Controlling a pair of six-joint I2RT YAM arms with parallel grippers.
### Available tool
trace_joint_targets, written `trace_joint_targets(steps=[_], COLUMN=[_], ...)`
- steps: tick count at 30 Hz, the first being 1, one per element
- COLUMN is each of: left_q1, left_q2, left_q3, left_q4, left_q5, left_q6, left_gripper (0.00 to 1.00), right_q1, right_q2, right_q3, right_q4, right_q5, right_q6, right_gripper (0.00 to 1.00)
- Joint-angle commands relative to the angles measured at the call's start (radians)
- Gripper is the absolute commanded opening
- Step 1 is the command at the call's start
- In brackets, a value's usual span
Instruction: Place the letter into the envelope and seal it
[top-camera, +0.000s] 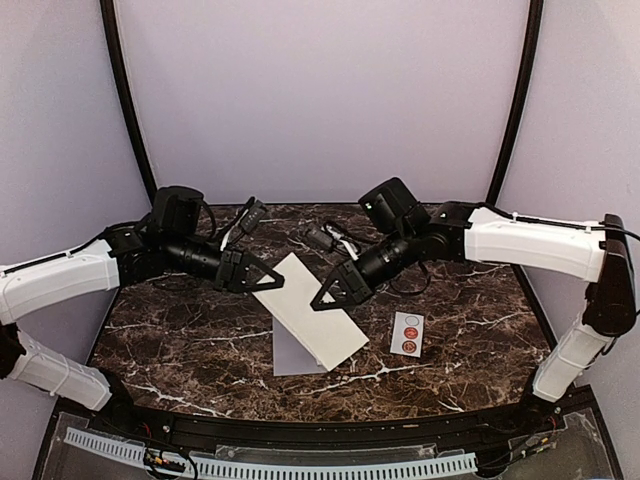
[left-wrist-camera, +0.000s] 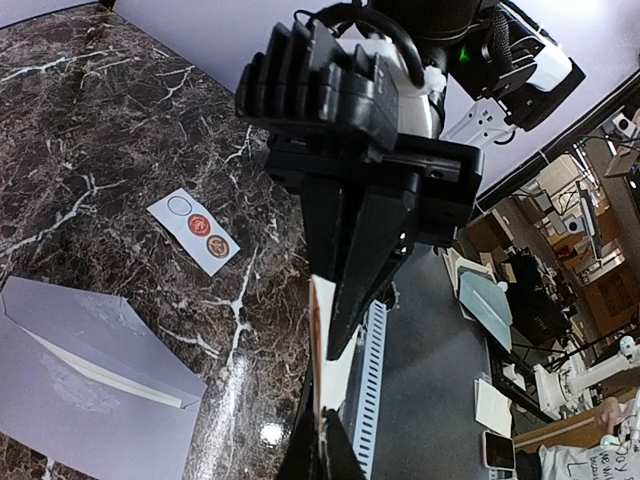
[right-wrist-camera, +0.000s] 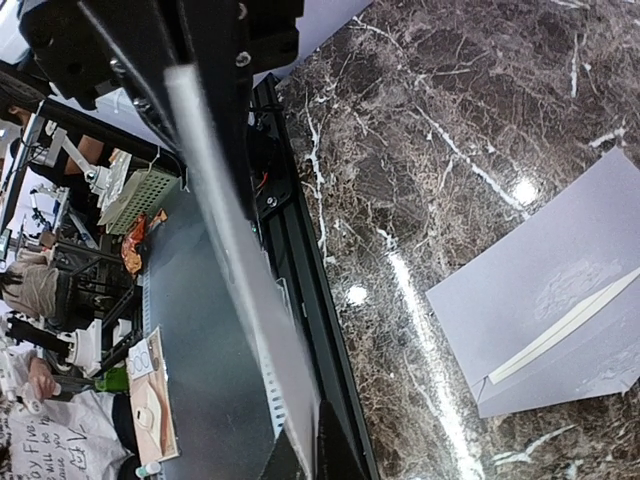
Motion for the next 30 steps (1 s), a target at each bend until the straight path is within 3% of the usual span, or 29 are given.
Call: trace_joint_targets(steps=[1,4,6,9,12,16,20,23,27,30], left_q1=[-0.001,-0.001,-0.002,-0.002,-0.004,-0.004,-0.004,-0.004,-0.004,-0.003], left_q2=[-0.03,-0.093,-0.148,-0.223,-0.27,-0.316,-0.322,-0.323,-0.332,-0.343], left_q3=[-0.026,-0.095,-0.163,-0.241,-0.354,-0.403,-0.382,-0.404,-0.443,-0.457], left_q4=[0.025,0.186,0.347,0.553,0.813,0.906,0.867,0.907,0.951,0.948], left_q5=[-0.02,-0.16,-0.244,-0.359,-0.489,-0.559,-0.535,-0.52,-0.523,-0.524], left_q6=[-0.023,-0.136,-0.238,-0.412,-0.521,-0.556,-0.541,-0.568,-0.601,-0.609], left_gripper=[0.0,0.0,0.0,0.0,0.0,0.0,0.0,0.0,0.0,0.0], right_q1=[-0.003,-0.039,-0.074,-0.118,-0.121,-0.097,-0.062,-0.053,-0.043,-0.036], right_q2=[-0.03,-0.098,-0.157,-0.247,-0.312,-0.32,-0.274,-0.231,-0.174,-0.155], right_q3=[0.029,-0.065,-0.149,-0.289,-0.444,-0.545,-0.52,-0.491,-0.451,-0.426], right_q4=[0.025,0.145,0.242,0.443,0.746,1.01,1.057,1.106,1.208,1.232], right_q5=[0.038,0.085,0.175,0.31,0.317,0.304,0.301,0.285,0.254,0.248], right_q6=[-0.007,0.066,0.141,0.31,0.468,0.582,0.584,0.6,0.629,0.633], right_gripper=[0.17,0.53,0.7,0.85,0.92,0.94,0.94,0.88,0.72,0.46])
